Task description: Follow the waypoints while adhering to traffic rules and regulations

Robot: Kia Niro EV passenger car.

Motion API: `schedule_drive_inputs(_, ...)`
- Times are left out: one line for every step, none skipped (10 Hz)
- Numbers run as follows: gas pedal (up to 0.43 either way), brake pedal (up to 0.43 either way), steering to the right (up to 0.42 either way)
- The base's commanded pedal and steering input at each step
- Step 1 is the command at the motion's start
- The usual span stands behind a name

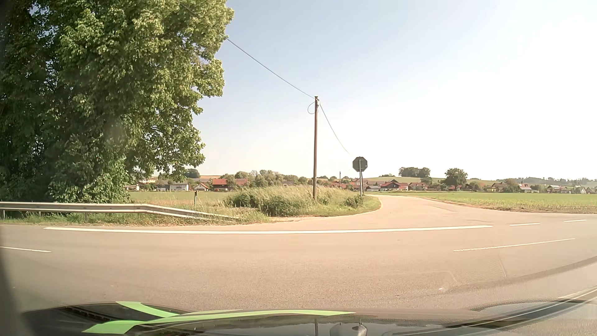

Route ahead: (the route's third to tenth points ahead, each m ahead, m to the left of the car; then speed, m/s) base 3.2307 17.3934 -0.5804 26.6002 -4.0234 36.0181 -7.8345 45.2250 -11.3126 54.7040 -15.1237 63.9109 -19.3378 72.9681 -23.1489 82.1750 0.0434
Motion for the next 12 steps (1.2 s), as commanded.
schedule_drive_inputs(0.0, 0.226, -0.873)
schedule_drive_inputs(0.0, 0.232, -0.872)
schedule_drive_inputs(0.0, 0.238, -0.871)
schedule_drive_inputs(0.0, 0.244, -0.871)
schedule_drive_inputs(0.0, 0.244, -0.871)
schedule_drive_inputs(0.0, 0.25, -0.871)
schedule_drive_inputs(0.0, 0.256, -0.871)
schedule_drive_inputs(0.0, 0.256, -0.871)
schedule_drive_inputs(0.0, 0.256, -0.871)
schedule_drive_inputs(0.0, 0.262, -0.871)
schedule_drive_inputs(0.0, 0.262, -0.87)
schedule_drive_inputs(0.0, 0.262, -0.865)
